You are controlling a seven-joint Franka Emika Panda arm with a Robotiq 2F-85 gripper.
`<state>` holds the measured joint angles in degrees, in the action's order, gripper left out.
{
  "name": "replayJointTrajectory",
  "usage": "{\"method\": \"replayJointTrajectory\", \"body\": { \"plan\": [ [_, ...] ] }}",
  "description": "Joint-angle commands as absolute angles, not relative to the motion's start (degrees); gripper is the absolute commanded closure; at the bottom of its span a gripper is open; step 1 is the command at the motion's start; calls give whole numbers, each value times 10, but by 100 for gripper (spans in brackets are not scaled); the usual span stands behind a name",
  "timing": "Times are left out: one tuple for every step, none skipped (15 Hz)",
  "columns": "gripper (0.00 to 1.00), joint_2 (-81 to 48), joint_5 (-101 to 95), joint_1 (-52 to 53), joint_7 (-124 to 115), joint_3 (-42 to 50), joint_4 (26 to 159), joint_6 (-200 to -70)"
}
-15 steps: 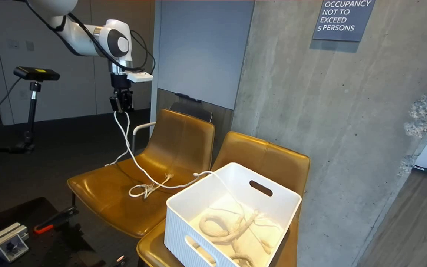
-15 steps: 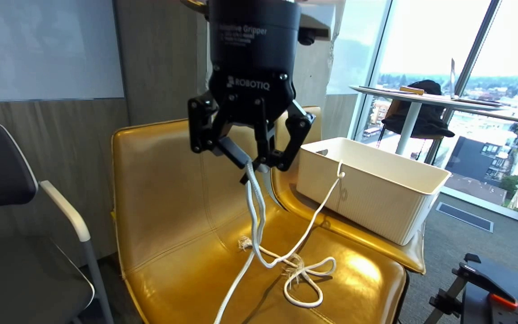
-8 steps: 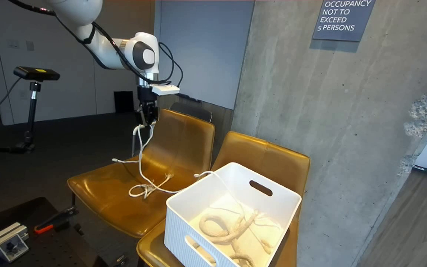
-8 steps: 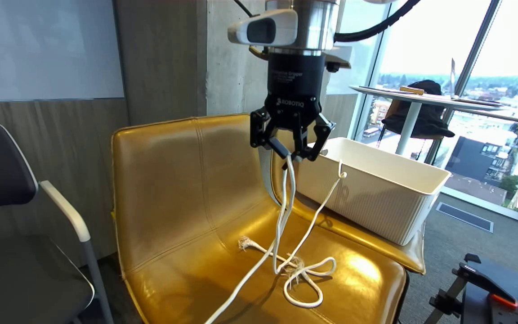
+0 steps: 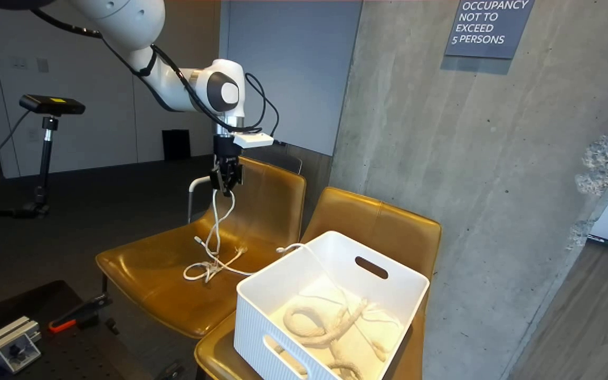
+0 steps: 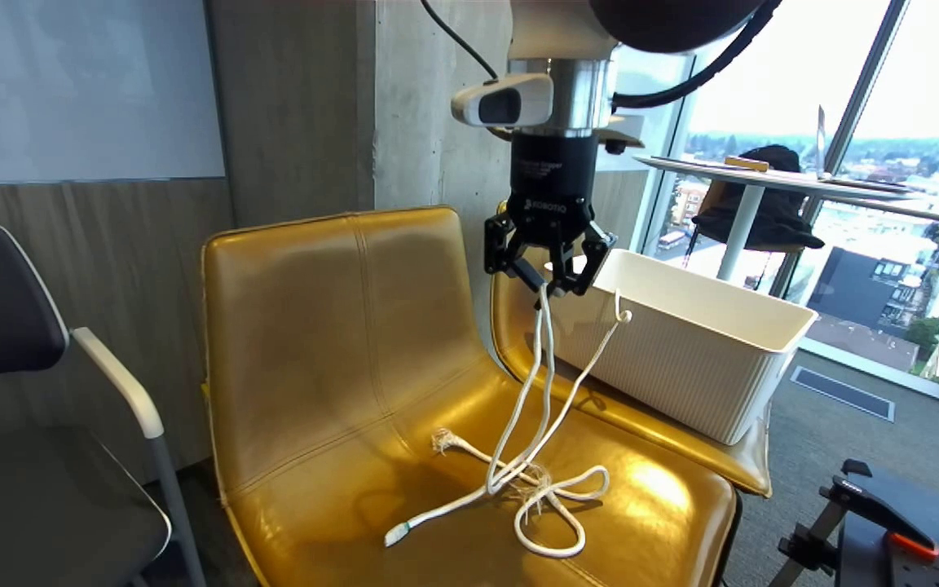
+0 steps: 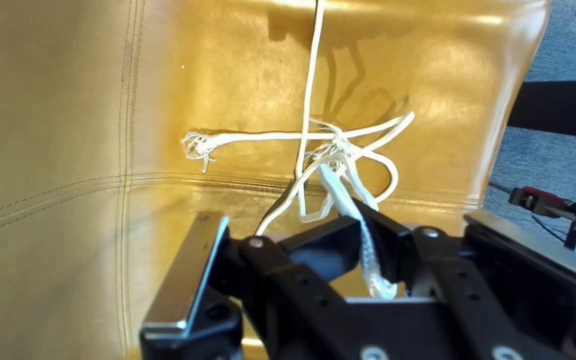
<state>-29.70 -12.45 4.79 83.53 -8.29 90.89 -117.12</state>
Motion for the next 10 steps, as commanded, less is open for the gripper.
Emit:
{"method": "replayJointTrajectory", "body": {
  "plan": [
    [68,-325,-145,57,838,-77,890,-1172],
    [60,-329,-150,56,842,-75,889,-1170],
    [54,-332,-153,52,848,-74,886,-1165],
    [46,-334,-160,47,852,-69,888,-1166],
    [40,-335,-165,43,856,-66,891,-1169],
    [33,-333,-172,37,864,-61,898,-1174],
    [25,-334,-177,32,870,-56,903,-1181],
    [18,-333,-182,26,879,-49,907,-1185],
    [10,-335,-188,19,887,-43,909,-1189],
    [4,-337,-194,12,895,-37,912,-1194]
  ]
}}
